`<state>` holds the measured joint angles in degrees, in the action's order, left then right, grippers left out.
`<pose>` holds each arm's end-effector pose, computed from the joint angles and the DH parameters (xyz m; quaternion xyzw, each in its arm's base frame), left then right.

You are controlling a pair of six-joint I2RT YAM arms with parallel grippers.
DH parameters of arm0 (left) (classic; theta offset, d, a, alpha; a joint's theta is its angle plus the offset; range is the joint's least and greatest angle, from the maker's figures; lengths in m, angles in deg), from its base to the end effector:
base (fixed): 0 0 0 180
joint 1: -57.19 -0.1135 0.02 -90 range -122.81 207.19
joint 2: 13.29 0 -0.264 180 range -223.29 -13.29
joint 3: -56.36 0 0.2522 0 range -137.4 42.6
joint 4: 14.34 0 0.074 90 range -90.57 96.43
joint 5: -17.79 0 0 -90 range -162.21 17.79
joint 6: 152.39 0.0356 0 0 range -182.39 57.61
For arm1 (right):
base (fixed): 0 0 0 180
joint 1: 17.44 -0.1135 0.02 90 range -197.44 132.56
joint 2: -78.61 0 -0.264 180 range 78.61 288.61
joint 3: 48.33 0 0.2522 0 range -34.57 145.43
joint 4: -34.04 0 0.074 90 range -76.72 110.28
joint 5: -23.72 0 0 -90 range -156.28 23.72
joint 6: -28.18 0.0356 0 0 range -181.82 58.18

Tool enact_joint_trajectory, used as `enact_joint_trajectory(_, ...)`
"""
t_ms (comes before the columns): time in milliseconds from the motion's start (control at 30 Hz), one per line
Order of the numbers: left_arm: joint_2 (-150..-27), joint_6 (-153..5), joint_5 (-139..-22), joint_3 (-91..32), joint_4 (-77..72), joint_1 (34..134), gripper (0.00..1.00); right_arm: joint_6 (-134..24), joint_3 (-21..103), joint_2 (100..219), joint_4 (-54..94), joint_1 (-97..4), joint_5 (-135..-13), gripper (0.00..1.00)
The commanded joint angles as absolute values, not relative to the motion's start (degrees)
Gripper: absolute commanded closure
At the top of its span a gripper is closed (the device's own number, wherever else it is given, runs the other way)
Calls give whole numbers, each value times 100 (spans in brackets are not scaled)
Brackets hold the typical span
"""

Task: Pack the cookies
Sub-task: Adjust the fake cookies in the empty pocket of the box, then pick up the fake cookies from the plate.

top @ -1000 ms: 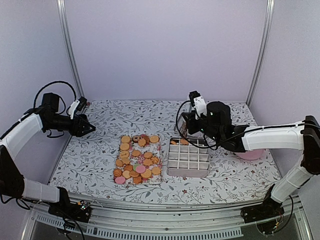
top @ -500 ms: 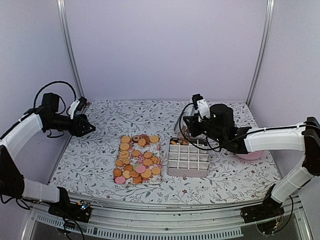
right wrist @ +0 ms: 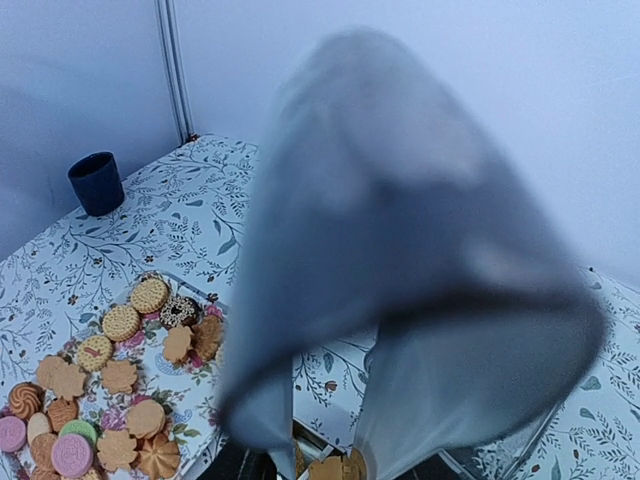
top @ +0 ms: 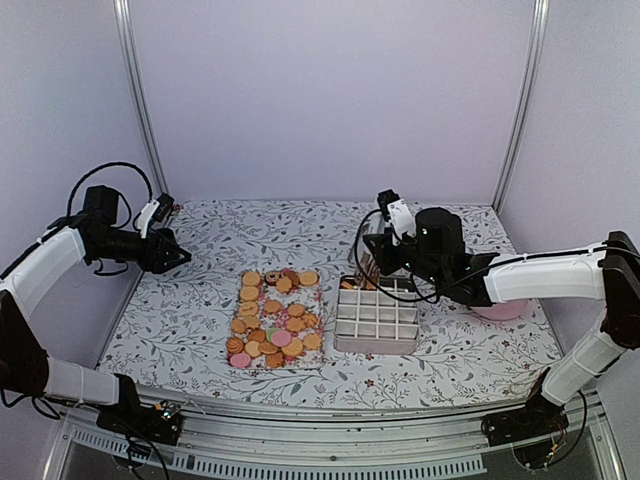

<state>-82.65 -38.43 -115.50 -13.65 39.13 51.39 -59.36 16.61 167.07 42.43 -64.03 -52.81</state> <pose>0.2407 -0.0001 0.2838 0.2551 0.8514 -0.2618 0.3762 0.2459 0.2478 0.2484 -0.2302 0.7576 0.1659 0.5879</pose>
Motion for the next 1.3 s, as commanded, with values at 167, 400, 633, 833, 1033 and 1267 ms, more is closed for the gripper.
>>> enact_joint_trajectory(167,-8248,-3842,-11633,-1383,3836,5095,31,-6390,1860,16654,4349,-6394,-4949,67)
enact_joint_trajectory(400,-8228,-3827,-11624,-1399,3836,5095,31,-6294,1879,16751,4329,-6386,-5018,75)
enact_joint_trajectory(633,-8228,-3794,-11629,-1400,3862,5096,32,-5969,1840,16393,4333,-6189,-5074,80)
enact_joint_trajectory(833,-8228,-3799,-11668,-1392,3862,5095,32,-5892,1736,16197,4332,-6062,-5240,80)
enact_joint_trajectory(1033,-8252,-3826,-11677,-1433,3860,5095,32,-5748,1888,16279,4450,-6329,-5636,77)
enact_joint_trajectory(1267,-8282,-3853,-11650,-1427,3862,5095,32,-5792,2796,17081,4571,-7055,-6085,76)
